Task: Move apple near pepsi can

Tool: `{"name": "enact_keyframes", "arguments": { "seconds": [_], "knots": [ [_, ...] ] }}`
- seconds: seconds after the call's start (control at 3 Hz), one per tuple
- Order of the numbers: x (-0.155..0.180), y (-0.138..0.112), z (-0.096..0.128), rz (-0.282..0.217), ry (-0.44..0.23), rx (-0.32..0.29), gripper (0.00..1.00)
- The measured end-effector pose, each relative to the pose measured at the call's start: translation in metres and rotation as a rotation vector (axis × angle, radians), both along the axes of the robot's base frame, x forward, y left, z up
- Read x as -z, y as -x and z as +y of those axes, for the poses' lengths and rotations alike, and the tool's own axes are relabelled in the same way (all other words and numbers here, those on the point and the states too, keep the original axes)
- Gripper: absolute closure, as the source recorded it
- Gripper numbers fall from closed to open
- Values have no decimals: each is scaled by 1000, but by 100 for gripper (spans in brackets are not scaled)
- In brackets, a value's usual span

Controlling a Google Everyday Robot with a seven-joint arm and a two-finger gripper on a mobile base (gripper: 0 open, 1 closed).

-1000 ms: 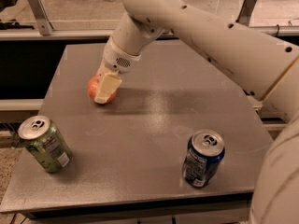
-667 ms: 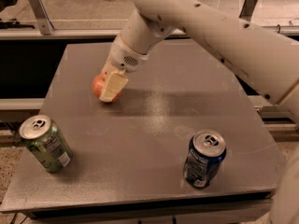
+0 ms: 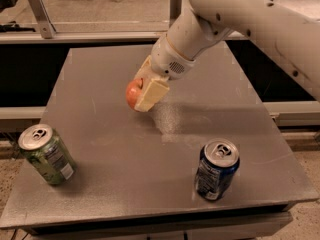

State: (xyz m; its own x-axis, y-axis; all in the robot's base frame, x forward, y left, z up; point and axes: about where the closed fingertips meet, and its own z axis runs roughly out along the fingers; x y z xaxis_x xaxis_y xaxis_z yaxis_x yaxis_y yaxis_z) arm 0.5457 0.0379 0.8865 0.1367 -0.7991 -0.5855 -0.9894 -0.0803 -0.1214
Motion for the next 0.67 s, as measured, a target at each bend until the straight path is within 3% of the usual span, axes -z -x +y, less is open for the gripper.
{"name": "enact_keyframes", "arguments": {
  "seconds": [0.67],
  "knots": [
    [-1, 22, -77, -11, -10, -27, 100]
  ]
}}
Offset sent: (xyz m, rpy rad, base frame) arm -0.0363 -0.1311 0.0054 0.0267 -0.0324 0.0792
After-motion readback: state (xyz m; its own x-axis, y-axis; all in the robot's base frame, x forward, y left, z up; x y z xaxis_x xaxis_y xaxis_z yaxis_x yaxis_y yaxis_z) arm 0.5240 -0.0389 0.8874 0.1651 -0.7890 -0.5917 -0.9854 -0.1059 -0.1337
